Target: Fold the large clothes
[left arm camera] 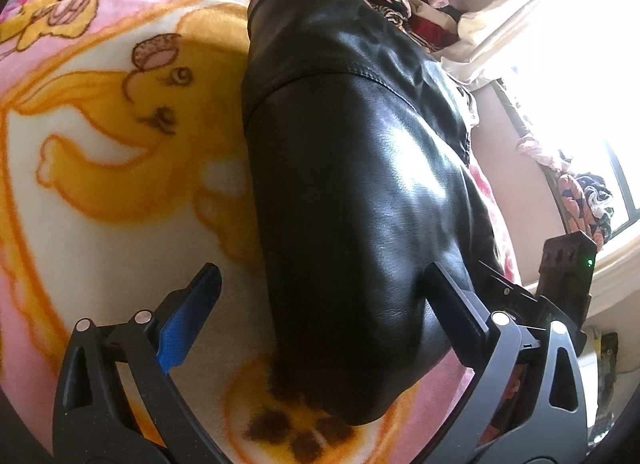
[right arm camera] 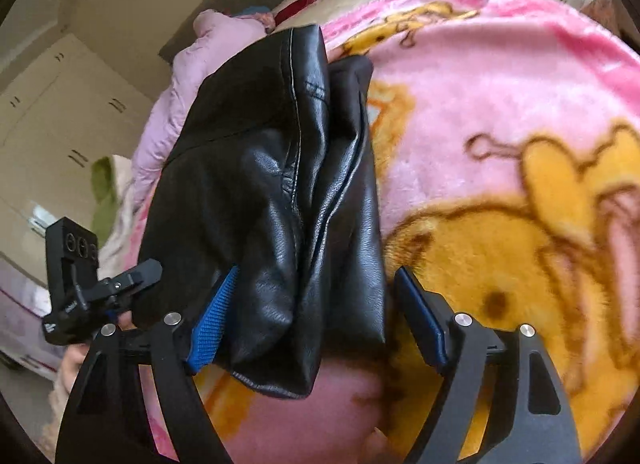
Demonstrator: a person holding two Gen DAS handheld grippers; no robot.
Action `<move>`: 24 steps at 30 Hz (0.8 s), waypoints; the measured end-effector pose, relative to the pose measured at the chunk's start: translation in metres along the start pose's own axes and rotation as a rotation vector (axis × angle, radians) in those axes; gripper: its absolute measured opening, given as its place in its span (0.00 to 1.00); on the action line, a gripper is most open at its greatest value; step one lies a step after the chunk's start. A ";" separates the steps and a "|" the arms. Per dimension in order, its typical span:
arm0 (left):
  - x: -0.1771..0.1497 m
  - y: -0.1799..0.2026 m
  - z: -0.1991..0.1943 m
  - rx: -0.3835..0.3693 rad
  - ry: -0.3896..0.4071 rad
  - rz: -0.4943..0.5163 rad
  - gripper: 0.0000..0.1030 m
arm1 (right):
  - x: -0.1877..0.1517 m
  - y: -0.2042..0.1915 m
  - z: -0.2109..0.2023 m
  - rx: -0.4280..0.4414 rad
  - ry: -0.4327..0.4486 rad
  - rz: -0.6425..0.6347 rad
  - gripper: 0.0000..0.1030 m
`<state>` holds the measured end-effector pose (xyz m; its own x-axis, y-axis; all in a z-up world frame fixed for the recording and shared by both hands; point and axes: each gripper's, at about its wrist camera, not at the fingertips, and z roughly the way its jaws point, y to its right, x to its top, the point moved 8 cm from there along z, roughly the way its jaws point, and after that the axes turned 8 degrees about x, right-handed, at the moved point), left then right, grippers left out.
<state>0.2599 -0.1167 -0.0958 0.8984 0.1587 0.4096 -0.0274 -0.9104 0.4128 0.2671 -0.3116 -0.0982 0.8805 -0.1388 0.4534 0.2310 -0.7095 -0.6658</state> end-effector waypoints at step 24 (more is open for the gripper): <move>0.017 -0.024 -0.027 0.151 0.035 0.055 0.75 | -0.023 -0.063 0.046 0.084 -0.083 -0.046 0.58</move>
<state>0.2640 -0.0816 -0.0773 0.8815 0.1175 0.4574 -0.0077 -0.9649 0.2626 0.2507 -0.2321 -0.0939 0.8986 -0.0478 0.4361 0.3025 -0.6526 -0.6947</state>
